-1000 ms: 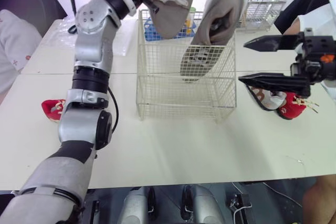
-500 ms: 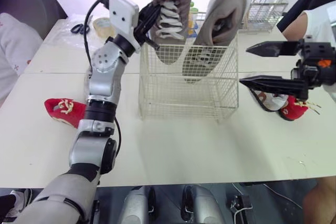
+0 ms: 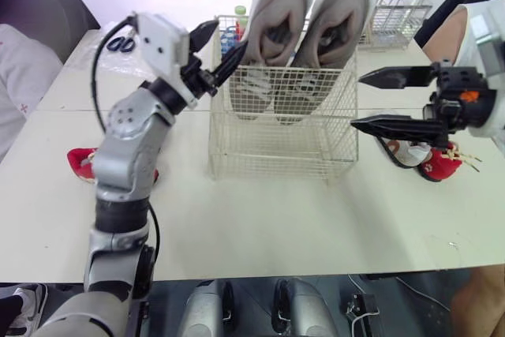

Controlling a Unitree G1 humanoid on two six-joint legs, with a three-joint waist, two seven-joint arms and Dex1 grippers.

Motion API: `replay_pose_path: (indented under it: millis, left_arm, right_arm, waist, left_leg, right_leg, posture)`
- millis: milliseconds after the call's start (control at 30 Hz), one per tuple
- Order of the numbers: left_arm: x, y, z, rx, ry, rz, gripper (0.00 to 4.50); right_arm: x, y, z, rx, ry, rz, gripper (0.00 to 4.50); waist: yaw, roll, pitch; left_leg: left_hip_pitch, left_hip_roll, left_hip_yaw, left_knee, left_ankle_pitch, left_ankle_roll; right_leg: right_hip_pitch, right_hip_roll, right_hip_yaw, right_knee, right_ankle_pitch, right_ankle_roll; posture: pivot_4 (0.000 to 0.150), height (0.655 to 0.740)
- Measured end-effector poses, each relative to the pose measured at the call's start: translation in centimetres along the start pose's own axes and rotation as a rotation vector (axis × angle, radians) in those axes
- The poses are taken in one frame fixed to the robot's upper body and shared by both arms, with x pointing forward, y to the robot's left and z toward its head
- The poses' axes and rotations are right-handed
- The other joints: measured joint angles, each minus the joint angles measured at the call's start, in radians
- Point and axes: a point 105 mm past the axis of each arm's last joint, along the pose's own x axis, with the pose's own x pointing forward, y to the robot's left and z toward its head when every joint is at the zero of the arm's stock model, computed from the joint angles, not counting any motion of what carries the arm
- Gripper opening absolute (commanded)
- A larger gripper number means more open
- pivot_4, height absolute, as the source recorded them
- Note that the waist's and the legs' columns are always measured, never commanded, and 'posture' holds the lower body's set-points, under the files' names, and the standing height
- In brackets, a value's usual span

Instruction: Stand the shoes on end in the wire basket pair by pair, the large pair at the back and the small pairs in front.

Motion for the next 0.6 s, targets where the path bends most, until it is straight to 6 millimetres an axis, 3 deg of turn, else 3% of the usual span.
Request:
replay_pose_path:
  millis: [200,300,333,433,500,600]
  left_arm:
    - [-2.6,2.0,1.1,-0.103,0.074,0.068,3.08]
    - [-4.3,2.5,2.3,-0.192,0.079,0.042,4.38]
    - [-5.1,2.3,2.6,-0.23,0.089,0.01,4.45]
    - [-8.2,-0.2,1.1,-0.334,0.219,-0.123,4.45]
    - [-10.1,-3.4,-0.9,-0.37,0.344,-0.229,4.45]
    - [-10.5,-7.1,-2.2,-0.397,0.383,-0.335,4.45]
  right_arm:
    - [1.0,-0.9,0.0,0.037,-0.043,0.012,4.5]
    - [1.1,-2.1,-0.3,0.073,-0.088,-0.039,4.5]
    - [1.0,-2.6,-0.3,0.084,-0.102,-0.064,4.5]
    - [-0.8,-4.5,-0.4,0.118,-0.14,-0.173,4.5]
    - [-2.5,-6.3,-1.2,0.138,-0.153,-0.291,4.5]
    - [-4.7,-8.0,-3.3,0.191,-0.178,-0.454,4.5]
  waist:
    - [0.0,0.0,0.0]
    - [0.001,0.0,0.0]
    - [0.0,0.0,0.0]
    - [0.001,0.001,0.0]
    - [0.004,0.0,0.0]
    - [0.012,0.0,0.0]
  left_leg:
    - [0.0,0.0,0.0,0.0,0.0,0.0]
    - [0.0,0.0,-0.001,0.0,0.0,0.0]
    - [0.0,0.0,-0.001,0.0,0.0,0.0]
    - [0.0,-0.001,-0.001,0.0,0.0,0.0]
    - [0.0,-0.001,-0.001,0.0,0.0,0.0]
    - [0.0,-0.002,-0.001,0.001,0.0,-0.001]
  right_leg:
    - [0.0,0.0,0.0,0.0,0.0,0.0]
    - [0.0,0.0,0.0,0.0,0.0,0.0]
    - [0.0,0.0,0.0,0.0,0.0,0.0]
    - [0.0,0.0,0.0,-0.001,0.0,0.0]
    - [0.002,0.0,-0.001,-0.001,0.0,0.0]
    - [0.003,0.0,-0.002,-0.002,0.0,0.0]
  posture:
    - [0.15,0.74]
    - [0.15,0.74]
    - [0.15,0.74]
    - [0.15,0.74]
    - [0.15,0.74]
    - [0.15,0.74]
